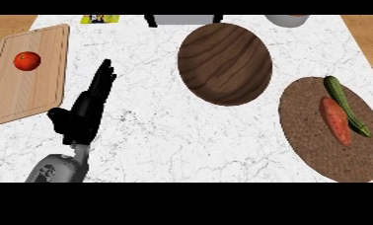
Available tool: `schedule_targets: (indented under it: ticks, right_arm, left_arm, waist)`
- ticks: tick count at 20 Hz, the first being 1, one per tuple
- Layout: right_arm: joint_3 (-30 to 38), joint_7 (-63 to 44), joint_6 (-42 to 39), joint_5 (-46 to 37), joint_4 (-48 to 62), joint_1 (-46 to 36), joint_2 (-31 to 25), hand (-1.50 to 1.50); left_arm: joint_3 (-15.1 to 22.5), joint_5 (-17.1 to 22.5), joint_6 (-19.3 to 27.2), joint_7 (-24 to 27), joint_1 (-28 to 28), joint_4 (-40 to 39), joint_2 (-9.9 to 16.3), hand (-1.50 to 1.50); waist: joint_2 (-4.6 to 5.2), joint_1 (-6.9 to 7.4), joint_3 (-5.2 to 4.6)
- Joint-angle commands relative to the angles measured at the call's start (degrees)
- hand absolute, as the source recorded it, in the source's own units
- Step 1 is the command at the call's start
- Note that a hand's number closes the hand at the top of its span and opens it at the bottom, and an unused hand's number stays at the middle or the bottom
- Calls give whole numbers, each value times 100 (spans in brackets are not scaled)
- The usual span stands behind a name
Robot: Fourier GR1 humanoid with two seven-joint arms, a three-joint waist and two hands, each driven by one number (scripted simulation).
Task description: Pick the sweet potato from the placemat and place it in the bowl
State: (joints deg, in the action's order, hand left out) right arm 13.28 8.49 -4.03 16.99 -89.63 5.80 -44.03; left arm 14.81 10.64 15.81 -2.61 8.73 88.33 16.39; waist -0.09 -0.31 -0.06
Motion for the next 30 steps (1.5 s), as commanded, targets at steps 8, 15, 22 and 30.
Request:
schedule_targets:
  ticks: [8, 15, 22, 30]
  right_arm:
    - [-612, -1734, -944, -316, 699, -658, -515, -150]
    - [-763, -1387, -1290, -1038, 1359, -956, 81, -150]
    - [-2, -1069, -1884, -778, 1237, -655, 177, -150]
    - [405, -718, -2296, -692, 1290, -428, 637, -150]
  left_arm:
    - [-1, -271, 16, 30, 157, -181, -336, 0]
    - [-306, -286, -416, -35, -53, -88, -261, 0]
    - [-582, -434, -525, -19, 299, -479, -526, 0]
    - [-354, -827, -466, -156, -262, 128, -775, 0]
  waist:
    - [23, 82, 6]
    - [13, 57, 7]
    - [14, 5, 6]
    - [6, 28, 7]
